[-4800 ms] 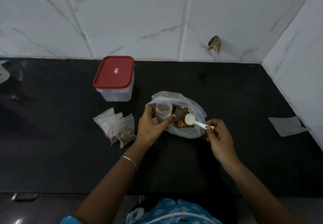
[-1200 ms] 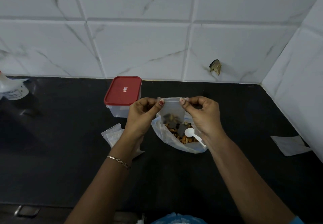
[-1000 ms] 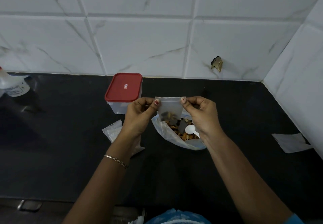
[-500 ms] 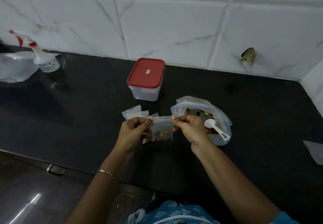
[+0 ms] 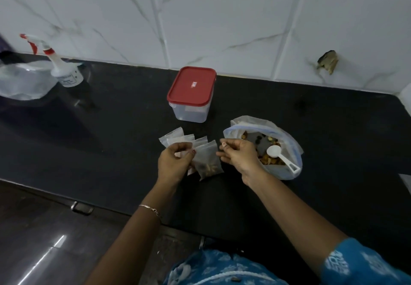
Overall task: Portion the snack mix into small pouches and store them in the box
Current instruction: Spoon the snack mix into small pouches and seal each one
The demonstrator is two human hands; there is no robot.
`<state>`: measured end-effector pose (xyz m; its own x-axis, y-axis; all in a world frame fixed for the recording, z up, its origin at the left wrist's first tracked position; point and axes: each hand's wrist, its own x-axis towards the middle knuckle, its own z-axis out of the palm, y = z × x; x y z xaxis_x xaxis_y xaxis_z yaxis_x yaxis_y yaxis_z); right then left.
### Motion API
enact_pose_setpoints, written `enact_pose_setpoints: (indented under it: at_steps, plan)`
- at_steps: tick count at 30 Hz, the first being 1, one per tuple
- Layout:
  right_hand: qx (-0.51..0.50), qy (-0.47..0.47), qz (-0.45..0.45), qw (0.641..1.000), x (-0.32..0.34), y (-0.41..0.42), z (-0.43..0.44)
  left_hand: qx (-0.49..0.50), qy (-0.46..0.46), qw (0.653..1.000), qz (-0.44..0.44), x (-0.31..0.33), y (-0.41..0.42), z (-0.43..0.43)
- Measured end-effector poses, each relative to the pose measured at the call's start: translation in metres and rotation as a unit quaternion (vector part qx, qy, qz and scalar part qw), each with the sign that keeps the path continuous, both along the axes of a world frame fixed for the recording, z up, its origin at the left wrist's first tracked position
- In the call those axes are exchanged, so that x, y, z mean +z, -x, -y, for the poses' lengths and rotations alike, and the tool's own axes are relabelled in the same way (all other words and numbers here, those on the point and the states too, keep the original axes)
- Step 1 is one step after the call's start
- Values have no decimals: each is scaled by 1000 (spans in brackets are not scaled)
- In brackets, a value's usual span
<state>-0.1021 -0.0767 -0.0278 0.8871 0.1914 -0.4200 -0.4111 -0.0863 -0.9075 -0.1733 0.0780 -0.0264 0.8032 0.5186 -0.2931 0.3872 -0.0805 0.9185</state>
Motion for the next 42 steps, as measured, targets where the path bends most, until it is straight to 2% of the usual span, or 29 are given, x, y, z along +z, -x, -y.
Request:
enact_pose_setpoints:
  at_steps: [3,5,12,15,20,23,27,31,38,40,42]
  plan:
    - [-18,5,29,999,10,3,17,22,-133,989,67,11,-6,14]
    - [-41,6,43,998,19,4,36,-2,-157,980,119,20,-17,28]
    - [-166,16,52,985,27,-1,140,-167,-29,972,161,32,-64,106]
    - [-255,95,70,960,17,1,198,-249,3,955,160,28,-81,153]
    - [-336,298,105,887,-13,11,288,-379,26,914,143,11,-102,224]
    - [-310,424,138,840,-23,17,323,-436,49,893,100,2,-111,256]
    - [-228,543,160,792,-38,15,349,-479,11,876,58,-8,-120,281]
    - [-189,576,142,782,-44,12,361,-501,1,865,26,-14,-122,293]
    - [-122,644,172,736,-42,5,371,-507,4,862,11,-12,-115,299]
    - [-123,641,169,739,-40,2,372,-505,10,863,9,-10,-114,300]
    - [-171,613,166,753,-36,1,369,-506,16,863,7,-8,-112,301]
